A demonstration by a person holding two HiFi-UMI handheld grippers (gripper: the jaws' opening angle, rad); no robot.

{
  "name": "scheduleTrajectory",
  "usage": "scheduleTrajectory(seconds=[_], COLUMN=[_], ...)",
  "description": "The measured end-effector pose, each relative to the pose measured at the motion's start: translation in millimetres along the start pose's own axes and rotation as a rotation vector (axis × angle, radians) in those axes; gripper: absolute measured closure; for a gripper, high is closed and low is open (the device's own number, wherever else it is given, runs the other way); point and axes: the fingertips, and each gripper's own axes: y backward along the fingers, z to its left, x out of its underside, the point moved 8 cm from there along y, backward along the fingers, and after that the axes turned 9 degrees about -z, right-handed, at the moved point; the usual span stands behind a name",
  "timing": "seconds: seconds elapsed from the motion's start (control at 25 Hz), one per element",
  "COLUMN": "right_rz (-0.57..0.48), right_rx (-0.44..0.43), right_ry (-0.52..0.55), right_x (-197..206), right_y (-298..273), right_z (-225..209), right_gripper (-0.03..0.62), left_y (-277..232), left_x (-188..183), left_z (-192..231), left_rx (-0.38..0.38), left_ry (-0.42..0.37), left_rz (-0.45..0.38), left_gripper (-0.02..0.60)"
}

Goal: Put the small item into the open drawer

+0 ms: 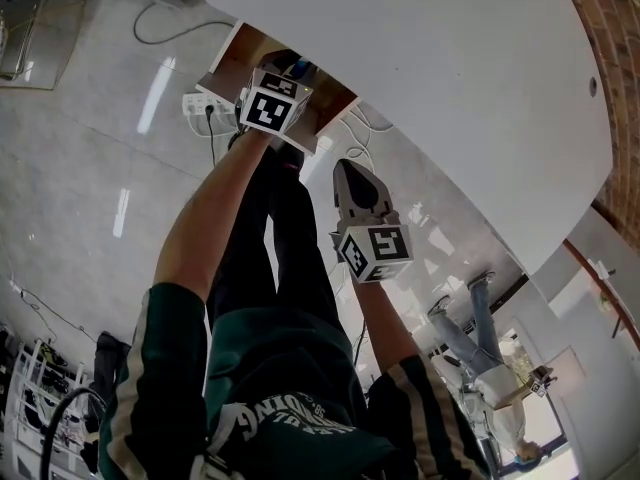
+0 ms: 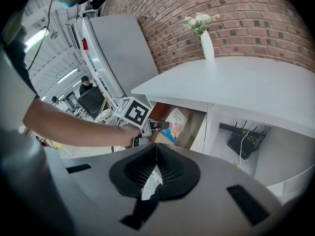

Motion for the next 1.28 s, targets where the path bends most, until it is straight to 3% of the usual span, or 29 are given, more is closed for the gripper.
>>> scheduleTrajectory(seconds=[0.72,1.28], right_rz=[0.046,0.075], right_rx=[0.03,0.07], right_ry=[-0.003,0.003], right_x=[13.7,23.4], right_y=[-35.5,-65.6], right_z=[-14.0,-42.4], right_gripper=[0.569,0.569], left_y=[-19.3,-23.6], left_x=[10.9,14.3], left_z=[14.3,24.9], left_rx=[-0.012,-0.002], left_ry=[0.009,-0.016], left_rz=[0.082,0.087], left_gripper=[0.48,0.48])
